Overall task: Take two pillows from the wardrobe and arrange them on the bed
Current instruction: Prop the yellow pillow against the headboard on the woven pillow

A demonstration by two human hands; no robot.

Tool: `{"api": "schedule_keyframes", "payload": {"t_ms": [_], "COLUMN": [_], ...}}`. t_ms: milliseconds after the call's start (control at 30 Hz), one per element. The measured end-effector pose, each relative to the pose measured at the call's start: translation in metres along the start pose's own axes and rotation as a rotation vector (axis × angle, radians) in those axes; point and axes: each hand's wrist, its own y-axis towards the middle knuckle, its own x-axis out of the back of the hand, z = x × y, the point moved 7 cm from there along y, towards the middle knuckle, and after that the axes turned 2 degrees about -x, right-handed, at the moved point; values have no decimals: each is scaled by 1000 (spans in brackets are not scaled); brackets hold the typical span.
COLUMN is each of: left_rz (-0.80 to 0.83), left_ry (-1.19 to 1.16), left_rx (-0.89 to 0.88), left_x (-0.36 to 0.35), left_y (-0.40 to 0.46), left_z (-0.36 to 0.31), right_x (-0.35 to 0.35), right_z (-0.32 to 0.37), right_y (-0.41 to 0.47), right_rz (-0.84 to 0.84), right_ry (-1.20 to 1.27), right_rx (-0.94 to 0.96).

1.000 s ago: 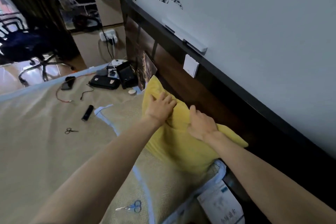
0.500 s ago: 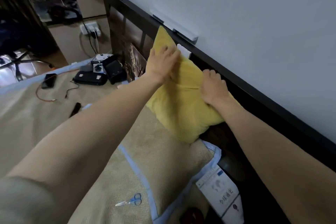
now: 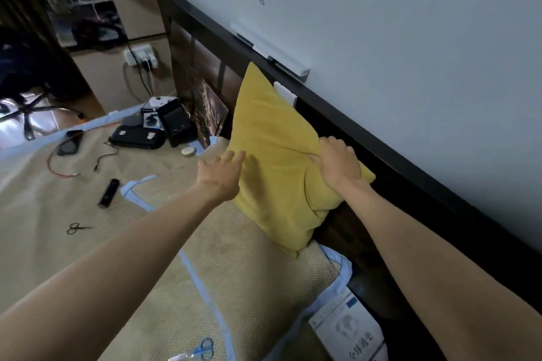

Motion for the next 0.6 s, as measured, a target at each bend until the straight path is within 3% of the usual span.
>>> {"api": "schedule_keyframes", "payload": {"t_ms": [200, 600], "left_rz": [0, -18], "left_ry": [12, -96], "left_rx": [-42, -102], "left_x": [-3, 16], "left_y": [7, -2], "left_z": [-18, -19], "right_x": [-11, 14], "right_z": [-33, -13], "right_y": [-11, -49], "right_rz": [141, 40], "right_ry": [66, 112], "right_rx": [-65, -76]}}
